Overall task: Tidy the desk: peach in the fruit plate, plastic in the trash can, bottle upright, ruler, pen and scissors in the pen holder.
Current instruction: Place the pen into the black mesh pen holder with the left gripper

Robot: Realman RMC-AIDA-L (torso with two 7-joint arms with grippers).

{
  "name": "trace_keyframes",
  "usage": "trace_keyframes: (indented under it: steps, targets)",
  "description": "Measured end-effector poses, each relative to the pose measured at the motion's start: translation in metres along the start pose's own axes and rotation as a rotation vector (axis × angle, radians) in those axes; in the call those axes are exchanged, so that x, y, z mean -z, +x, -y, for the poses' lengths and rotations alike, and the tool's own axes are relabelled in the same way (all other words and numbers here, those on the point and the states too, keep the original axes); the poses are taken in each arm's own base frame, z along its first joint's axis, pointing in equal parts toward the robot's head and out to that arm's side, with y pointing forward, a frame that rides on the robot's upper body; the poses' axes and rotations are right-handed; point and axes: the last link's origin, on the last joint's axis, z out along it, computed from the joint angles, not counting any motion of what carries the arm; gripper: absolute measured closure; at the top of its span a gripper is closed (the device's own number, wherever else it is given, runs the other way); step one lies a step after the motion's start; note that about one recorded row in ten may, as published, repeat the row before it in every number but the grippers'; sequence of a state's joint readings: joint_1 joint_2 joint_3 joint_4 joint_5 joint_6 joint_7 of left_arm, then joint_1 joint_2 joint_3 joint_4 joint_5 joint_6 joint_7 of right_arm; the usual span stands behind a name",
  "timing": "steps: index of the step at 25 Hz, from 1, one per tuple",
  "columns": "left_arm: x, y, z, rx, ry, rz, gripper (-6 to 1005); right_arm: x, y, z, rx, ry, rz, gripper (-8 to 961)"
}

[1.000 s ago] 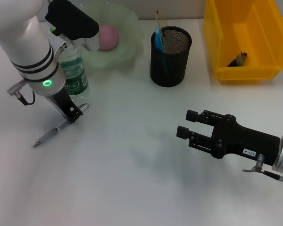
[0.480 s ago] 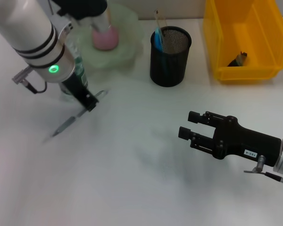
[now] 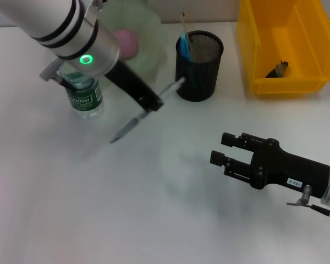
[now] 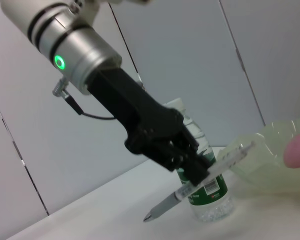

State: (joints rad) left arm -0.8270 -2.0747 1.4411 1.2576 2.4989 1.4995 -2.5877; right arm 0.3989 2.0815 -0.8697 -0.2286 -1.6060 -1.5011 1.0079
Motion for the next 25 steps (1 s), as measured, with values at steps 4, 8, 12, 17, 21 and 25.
trace_keyframes:
  steps: [4, 8, 12, 17, 21, 25]
  targets:
    - [0.004, 0.014, -0.006, -0.042, -0.039, -0.105, 832, 0.001, 0.001, -0.001, -0.002, -0.001, 0.002, 338]
    - [0.005, 0.026, -0.007, -0.069, -0.041, -0.201, 828, 0.001, 0.001, -0.003, -0.008, -0.007, 0.007, 337]
    - [0.005, 0.036, -0.006, -0.074, -0.037, -0.318, 824, 0.003, 0.003, -0.004, -0.015, -0.008, 0.010, 336]
    - [0.008, 0.040, 0.000, -0.042, -0.029, -0.584, 819, 0.004, 0.004, -0.006, -0.020, -0.010, 0.012, 336]
    - [0.008, 0.036, -0.002, -0.022, -0.024, -0.746, 815, 0.005, 0.005, -0.007, -0.026, -0.013, 0.015, 335]
    - [0.002, 0.031, -0.005, 0.007, -0.067, -0.868, 810, 0.005, 0.006, -0.008, -0.028, -0.014, 0.014, 335]
